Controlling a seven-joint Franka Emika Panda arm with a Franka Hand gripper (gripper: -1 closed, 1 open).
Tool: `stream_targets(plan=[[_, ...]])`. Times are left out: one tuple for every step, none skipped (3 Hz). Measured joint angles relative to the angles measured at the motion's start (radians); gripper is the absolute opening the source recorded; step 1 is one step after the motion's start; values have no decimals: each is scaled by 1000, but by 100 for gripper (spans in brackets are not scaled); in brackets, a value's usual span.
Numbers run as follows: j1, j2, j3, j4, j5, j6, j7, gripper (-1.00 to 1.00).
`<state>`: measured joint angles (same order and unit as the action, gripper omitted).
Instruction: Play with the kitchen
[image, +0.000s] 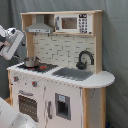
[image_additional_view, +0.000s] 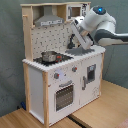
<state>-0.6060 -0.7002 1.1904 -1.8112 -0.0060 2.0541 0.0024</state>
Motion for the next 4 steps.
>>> stream_targets(plan=[[-53, 66, 59, 65, 0, -44, -2, 100], [-97, 115, 110, 114, 0, -77, -6, 100], [-146, 160, 165, 158, 0, -107, -13, 100], [-199, 201, 223, 195, 0, -135, -24, 100]])
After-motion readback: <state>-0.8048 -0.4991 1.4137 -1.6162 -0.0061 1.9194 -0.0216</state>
